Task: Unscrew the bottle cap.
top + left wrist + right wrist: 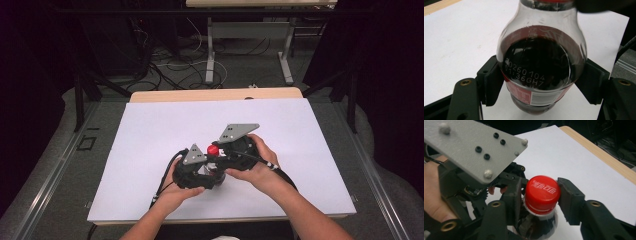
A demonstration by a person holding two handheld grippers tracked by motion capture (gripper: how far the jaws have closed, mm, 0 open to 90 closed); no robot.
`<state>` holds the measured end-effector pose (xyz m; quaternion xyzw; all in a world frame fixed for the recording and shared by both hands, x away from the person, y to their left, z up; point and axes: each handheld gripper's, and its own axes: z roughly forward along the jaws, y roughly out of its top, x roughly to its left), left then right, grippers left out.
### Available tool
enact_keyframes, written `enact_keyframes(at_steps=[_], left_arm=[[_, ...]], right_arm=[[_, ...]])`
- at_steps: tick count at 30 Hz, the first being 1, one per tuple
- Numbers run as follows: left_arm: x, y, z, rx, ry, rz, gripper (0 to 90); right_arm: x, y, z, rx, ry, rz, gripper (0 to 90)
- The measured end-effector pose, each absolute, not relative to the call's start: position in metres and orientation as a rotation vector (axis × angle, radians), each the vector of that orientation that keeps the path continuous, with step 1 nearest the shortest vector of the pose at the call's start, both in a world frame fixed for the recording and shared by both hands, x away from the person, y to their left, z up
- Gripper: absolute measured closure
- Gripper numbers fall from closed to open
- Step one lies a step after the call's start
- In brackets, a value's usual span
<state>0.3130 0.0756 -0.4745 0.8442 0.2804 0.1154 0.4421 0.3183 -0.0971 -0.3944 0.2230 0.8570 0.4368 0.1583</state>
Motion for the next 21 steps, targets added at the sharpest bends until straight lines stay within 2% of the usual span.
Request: enact_keyframes(at_steps=[10,21], left_arm=[[0.313,0.076,-0.474,2.102,0.688,0.265,30.4],[0.313,0.075,-0.475,2.101,0.69,0.264,30.4]], right_arm=[[0.34,-0.104,-0.392,0.557,2.582,1.344,61.3],[0.341,-0.112,-0.386,0.517,2.568,1.396,61.3]])
